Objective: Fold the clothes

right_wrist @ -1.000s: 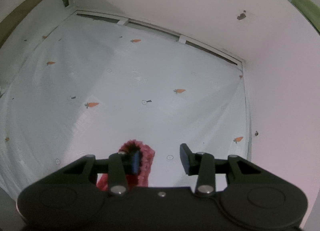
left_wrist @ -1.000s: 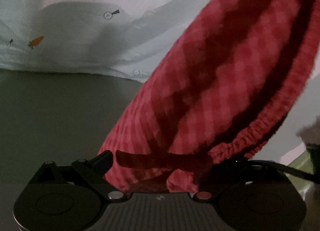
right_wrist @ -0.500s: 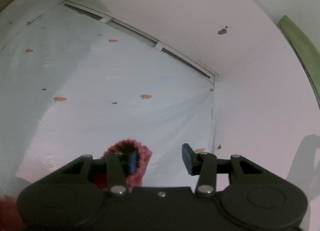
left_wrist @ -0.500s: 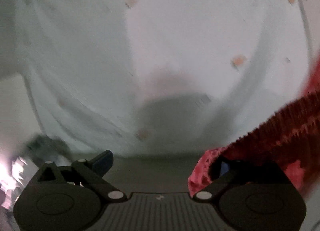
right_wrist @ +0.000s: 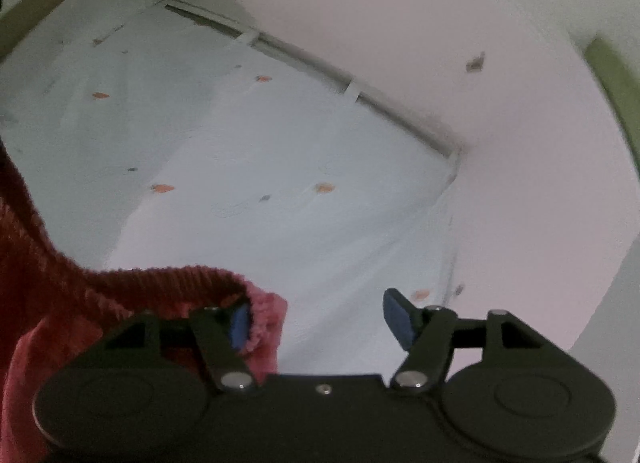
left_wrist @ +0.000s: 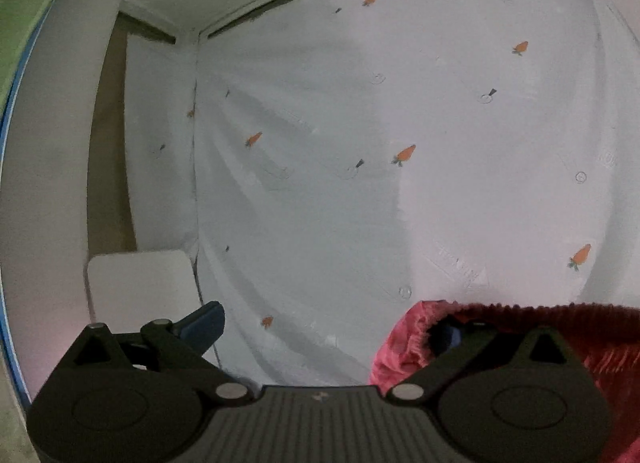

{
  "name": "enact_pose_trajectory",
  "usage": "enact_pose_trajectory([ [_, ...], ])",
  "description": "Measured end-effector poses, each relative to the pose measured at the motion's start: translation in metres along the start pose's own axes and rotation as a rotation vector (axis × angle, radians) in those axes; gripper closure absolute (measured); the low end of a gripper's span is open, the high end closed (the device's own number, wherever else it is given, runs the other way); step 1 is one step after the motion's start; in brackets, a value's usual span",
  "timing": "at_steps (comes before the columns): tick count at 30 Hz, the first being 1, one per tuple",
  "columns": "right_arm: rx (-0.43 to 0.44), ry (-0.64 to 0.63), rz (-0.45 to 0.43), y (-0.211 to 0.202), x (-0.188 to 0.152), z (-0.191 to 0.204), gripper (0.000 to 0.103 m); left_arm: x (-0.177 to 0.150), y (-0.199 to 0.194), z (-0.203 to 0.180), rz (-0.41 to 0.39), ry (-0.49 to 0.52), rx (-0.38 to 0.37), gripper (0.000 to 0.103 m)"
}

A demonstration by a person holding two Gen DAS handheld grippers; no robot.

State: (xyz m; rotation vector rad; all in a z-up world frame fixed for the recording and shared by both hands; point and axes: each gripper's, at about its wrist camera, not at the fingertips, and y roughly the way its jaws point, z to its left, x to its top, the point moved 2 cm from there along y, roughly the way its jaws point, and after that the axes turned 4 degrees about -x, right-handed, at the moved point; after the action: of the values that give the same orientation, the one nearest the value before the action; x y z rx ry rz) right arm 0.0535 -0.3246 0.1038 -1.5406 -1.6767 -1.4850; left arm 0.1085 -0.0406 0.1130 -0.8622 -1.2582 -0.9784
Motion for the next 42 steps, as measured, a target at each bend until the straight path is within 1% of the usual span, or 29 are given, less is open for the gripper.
enact_pose_trajectory([
  [2, 0.042, 0.044, 0.052, -0.010, 0.001, -0.006, 0.036, -0.004, 0.001, 0.000, 0.025, 0.000, -0.014, 0.001],
  [6, 0.101, 0.120, 0.172, -0.016, 0.004, -0.006, 0.036, -0.007, -0.010, 0.012, 0.087, 0.060, -0.020, 0.001],
  [9, 0.112, 0.155, 0.219, -0.008, -0.002, 0.003, 0.034, -0.015, 0.006, 0.020, 0.161, 0.041, -0.029, 0.000],
  [11, 0.123, 0.178, 0.268, 0.003, -0.012, 0.014, 0.033, -0.025, 0.021, 0.024, 0.221, 0.014, -0.036, 0.000],
  [14, 0.145, 0.176, 0.324, 0.019, -0.028, 0.033, 0.032, -0.046, 0.047, 0.030, 0.320, -0.038, -0.054, 0.000],
  [17, 0.160, 0.130, 0.354, 0.038, -0.046, 0.062, 0.032, -0.066, 0.084, 0.028, 0.404, -0.052, -0.063, 0.000],
  [20, 0.172, 0.075, 0.378, 0.067, -0.066, 0.095, 0.032, -0.086, 0.130, 0.020, 0.457, -0.053, -0.081, 0.000],
  [23, 0.176, 0.046, 0.417, 0.106, -0.088, 0.129, 0.032, -0.103, 0.185, 0.004, 0.477, -0.041, -0.100, 0.000],
  [24, 0.176, 0.042, 0.433, 0.126, -0.098, 0.143, 0.032, -0.109, 0.206, -0.003, 0.478, -0.036, -0.105, 0.000],
  [26, 0.177, 0.039, 0.468, 0.165, -0.121, 0.170, 0.032, -0.129, 0.261, -0.021, 0.493, -0.026, -0.120, 0.000],
  [28, 0.185, 0.047, 0.517, 0.208, -0.158, 0.203, 0.030, -0.158, 0.319, -0.043, 0.519, -0.004, -0.147, 0.000],
  [29, 0.206, 0.023, 0.569, 0.230, -0.185, 0.226, 0.028, -0.180, 0.350, -0.058, 0.542, 0.022, -0.177, 0.000],
  [30, 0.228, -0.002, 0.621, 0.253, -0.211, 0.248, 0.028, -0.206, 0.384, -0.073, 0.591, 0.050, -0.215, 0.000],
  [31, 0.254, -0.024, 0.687, 0.274, -0.240, 0.271, 0.028, -0.236, 0.416, -0.086, 0.678, 0.067, -0.252, 0.001],
  [32, 0.298, -0.037, 0.804, 0.293, -0.274, 0.295, 0.031, -0.262, 0.443, -0.096, 0.770, 0.061, -0.279, 0.002],
  [33, 0.341, -0.050, 0.921, 0.312, -0.308, 0.319, 0.042, -0.288, 0.468, -0.102, 0.856, 0.020, -0.306, 0.002],
  [34, 0.384, -0.057, 1.037, 0.329, -0.340, 0.341, 0.047, -0.311, 0.488, -0.106, 0.930, -0.027, -0.325, 0.003],
  [35, 0.423, -0.036, 1.131, 0.339, -0.363, 0.356, 0.053, -0.328, 0.502, -0.108, 0.995, -0.055, -0.332, 0.003],
  [36, 0.457, -0.005, 1.161, 0.342, -0.375, 0.363, 0.051, -0.341, 0.514, -0.110, 1.037, -0.073, -0.337, 0.004],
  [37, 0.488, 0.024, 1.187, 0.345, -0.385, 0.369, 0.048, -0.349, 0.520, -0.110, 1.042, -0.072, -0.337, 0.004],
  [39, 0.513, 0.066, 1.207, 0.345, -0.393, 0.370, 0.039, -0.356, 0.527, -0.111, 1.025, -0.055, -0.340, 0.003],
  [40, 0.519, 0.095, 1.215, 0.345, -0.397, 0.368, 0.036, -0.357, 0.530, -0.109, 1.026, -0.070, -0.356, 0.003],
  [41, 0.523, 0.143, 1.232, 0.347, -0.400, 0.366, 0.030, -0.360, 0.534, -0.108, 1.041, -0.103, -0.380, 0.003],
  [42, 0.528, 0.189, 1.253, 0.348, -0.404, 0.364, 0.030, -0.364, 0.538, -0.105, 1.065, -0.147, -0.404, 0.003],
])
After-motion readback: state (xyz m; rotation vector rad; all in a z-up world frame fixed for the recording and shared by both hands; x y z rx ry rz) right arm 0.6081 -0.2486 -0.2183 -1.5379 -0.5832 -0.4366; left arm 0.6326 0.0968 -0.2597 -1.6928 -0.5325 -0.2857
